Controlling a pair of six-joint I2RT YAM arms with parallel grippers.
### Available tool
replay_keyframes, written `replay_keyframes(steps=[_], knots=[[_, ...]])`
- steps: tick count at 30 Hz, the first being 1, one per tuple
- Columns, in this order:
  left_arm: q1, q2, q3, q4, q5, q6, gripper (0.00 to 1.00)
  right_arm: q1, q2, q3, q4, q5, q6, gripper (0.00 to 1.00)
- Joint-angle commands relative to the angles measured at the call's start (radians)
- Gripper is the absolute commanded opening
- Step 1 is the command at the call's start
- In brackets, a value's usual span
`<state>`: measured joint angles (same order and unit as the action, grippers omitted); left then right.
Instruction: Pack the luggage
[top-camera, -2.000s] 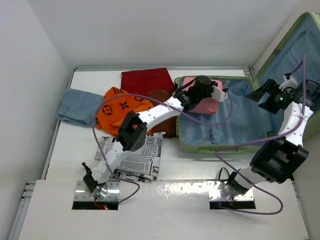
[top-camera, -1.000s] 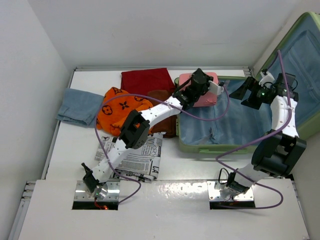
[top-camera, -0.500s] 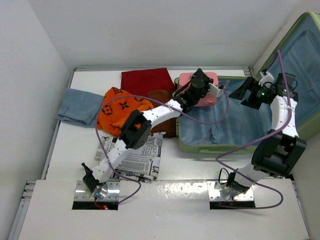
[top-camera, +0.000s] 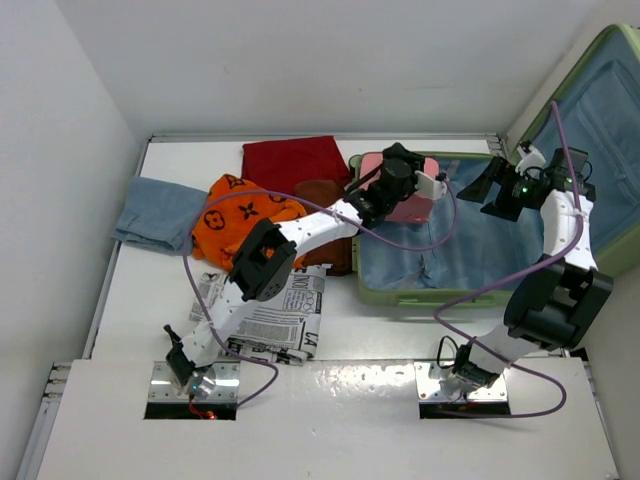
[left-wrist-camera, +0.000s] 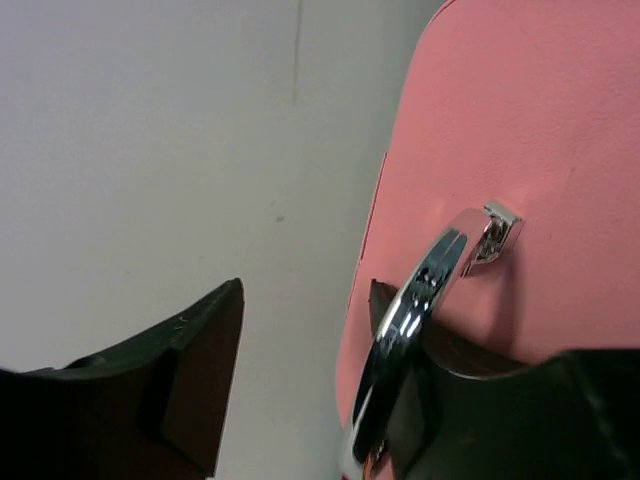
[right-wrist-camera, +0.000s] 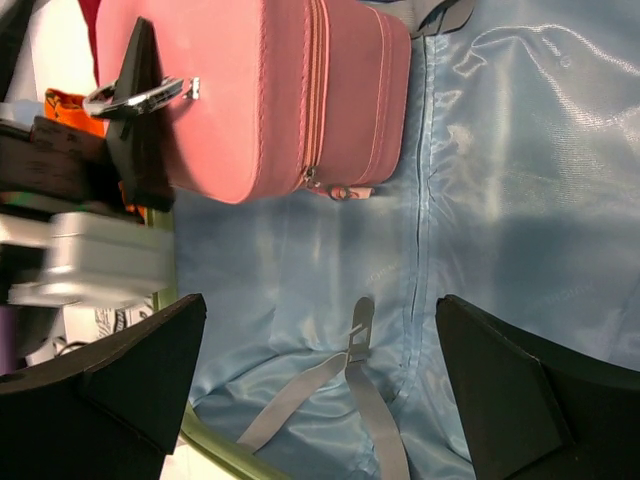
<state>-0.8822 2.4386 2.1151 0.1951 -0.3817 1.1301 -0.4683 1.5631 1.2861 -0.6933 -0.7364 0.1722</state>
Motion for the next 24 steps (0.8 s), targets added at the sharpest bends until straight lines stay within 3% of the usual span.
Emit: replay_keyframes(steps=[1, 4, 8, 17, 24], knots=[[-0.02, -0.067, -0.026, -0.124, 0.039, -0.145, 0.59, -0.006, 0.008, 0.044, -0.008, -0.009, -0.017, 0.97], [-0.02, -0.076, -0.026, -0.186, 0.089, -0.2, 0.77, -0.007, 0.015, 0.044, 0.0, -0.011, -0.01, 0.97], [-0.029, -0.101, -0.035, -0.249, 0.13, -0.248, 0.92, -0.007, 0.015, 0.044, 0.003, -0.015, 0.001, 0.97], [-0.029, -0.194, -0.069, -0.422, 0.271, -0.38, 0.93, -0.006, 0.006, 0.048, 0.003, -0.018, 0.001, 0.97], [0.014, -0.297, -0.081, -0.511, 0.513, -0.486, 0.87, 0.002, 0.003, 0.055, 0.012, -0.021, 0.004, 0.97]])
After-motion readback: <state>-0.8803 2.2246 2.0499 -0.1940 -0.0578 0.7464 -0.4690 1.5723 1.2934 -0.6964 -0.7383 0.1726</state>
